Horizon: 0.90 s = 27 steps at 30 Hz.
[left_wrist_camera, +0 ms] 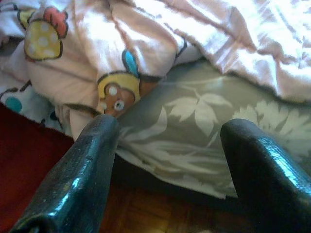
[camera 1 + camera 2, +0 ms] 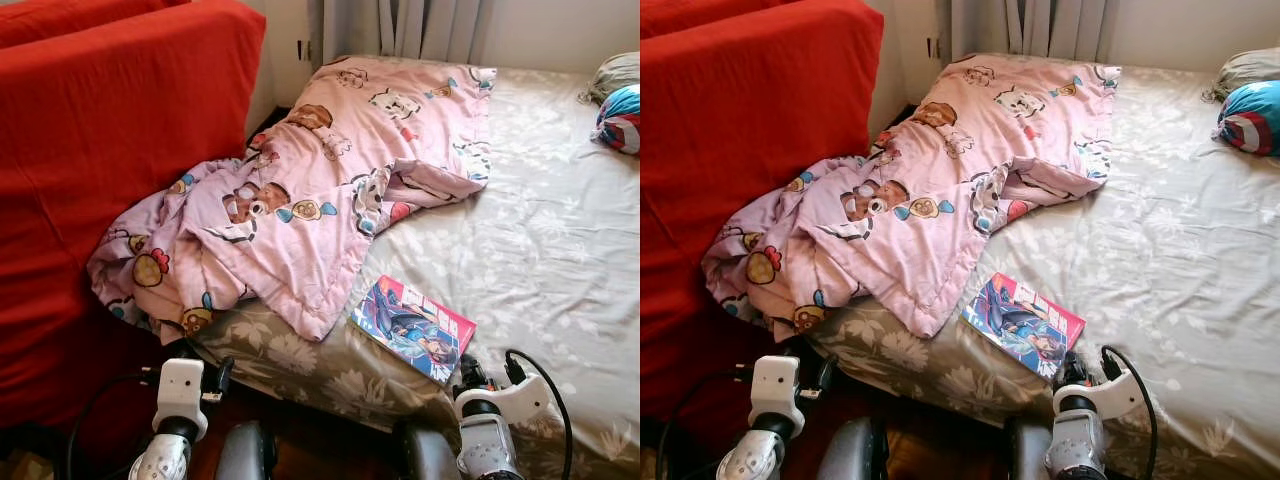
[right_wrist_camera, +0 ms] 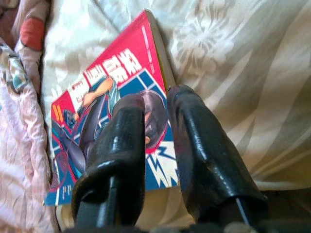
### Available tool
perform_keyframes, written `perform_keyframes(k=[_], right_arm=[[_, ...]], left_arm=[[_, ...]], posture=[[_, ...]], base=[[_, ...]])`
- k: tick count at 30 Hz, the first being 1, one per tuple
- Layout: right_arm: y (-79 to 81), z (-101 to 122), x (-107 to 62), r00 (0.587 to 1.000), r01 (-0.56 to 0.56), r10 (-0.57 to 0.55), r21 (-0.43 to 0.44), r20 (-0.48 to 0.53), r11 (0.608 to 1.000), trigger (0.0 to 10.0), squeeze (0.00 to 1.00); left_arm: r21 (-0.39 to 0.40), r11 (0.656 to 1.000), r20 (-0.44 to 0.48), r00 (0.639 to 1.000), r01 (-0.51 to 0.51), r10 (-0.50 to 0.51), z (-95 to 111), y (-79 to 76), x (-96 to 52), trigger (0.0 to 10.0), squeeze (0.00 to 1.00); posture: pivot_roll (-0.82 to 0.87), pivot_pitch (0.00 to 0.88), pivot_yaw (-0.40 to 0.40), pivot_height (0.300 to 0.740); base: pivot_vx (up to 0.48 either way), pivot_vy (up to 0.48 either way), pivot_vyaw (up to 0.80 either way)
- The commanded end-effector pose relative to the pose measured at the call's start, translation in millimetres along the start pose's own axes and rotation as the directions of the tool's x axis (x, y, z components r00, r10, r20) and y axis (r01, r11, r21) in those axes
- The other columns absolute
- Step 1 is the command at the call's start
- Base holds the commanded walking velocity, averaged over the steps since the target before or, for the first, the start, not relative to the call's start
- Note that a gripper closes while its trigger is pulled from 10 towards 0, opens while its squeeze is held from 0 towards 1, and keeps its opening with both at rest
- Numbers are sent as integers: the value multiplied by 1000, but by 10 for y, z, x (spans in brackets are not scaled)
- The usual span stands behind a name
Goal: Clean up the room
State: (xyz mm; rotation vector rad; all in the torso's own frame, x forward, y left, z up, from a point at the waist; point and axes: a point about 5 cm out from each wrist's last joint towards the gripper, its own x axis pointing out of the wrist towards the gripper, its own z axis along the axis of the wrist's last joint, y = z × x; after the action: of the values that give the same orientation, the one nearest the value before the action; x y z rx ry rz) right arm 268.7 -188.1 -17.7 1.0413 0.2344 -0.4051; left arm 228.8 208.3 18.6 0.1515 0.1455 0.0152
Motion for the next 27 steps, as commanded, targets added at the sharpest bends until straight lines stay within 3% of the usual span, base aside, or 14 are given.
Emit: perform_keyframes(k=[1, 2, 3, 4, 12, 20, 27], right_arm=[[39, -31, 15, 999, -29, 29, 13, -24, 1000, 10000, 1000], [51, -16, 24, 999, -37, 37, 9, -20, 999, 10000, 796], [52, -5, 29, 999, -36, 36, 11, -15, 999, 10000, 47], [52, 10, 34, 999, -33, 33, 15, -9, 999, 10000, 0], [6, 68, 45, 1000, -26, 26, 16, -10, 1000, 10000, 0], [116, 38, 81, 994, -98, 100, 57, -31, 994, 10000, 0], [159, -16, 74, 986, -152, 158, 102, -51, 983, 10000, 0]], left_arm=[[13, 1000, 0, 1000, -2, 2, 4, 67, -40, 10000, 0], [18, 1000, -4, 1000, 0, 0, -2, 84, -67, 10000, 0], [20, 1000, -6, 1000, 1, -1, -5, 91, -83, 10000, 0], [23, 1000, -9, 1000, 3, -3, -10, 101, -103, 10000, 0], [40, 999, -36, 999, 20, -18, -63, 124, -284, 10000, 0], [64, 998, -68, 997, 28, -23, -87, 180, -455, 10000, 0], [77, 996, -82, 996, 39, -32, -89, 188, -520, 10000, 0]], posture=[[131, 157, 41, 589], [135, 167, 47, 589], [137, 175, 51, 589], [138, 179, 53, 589], [170, 228, 76, 589], [206, 262, 91, 589], [209, 270, 98, 589]], base=[[0, 0, 0], [0, 0, 0], [0, 0, 0], [0, 0, 0], [0, 0, 0], [0, 0, 0], [0, 0, 0]])
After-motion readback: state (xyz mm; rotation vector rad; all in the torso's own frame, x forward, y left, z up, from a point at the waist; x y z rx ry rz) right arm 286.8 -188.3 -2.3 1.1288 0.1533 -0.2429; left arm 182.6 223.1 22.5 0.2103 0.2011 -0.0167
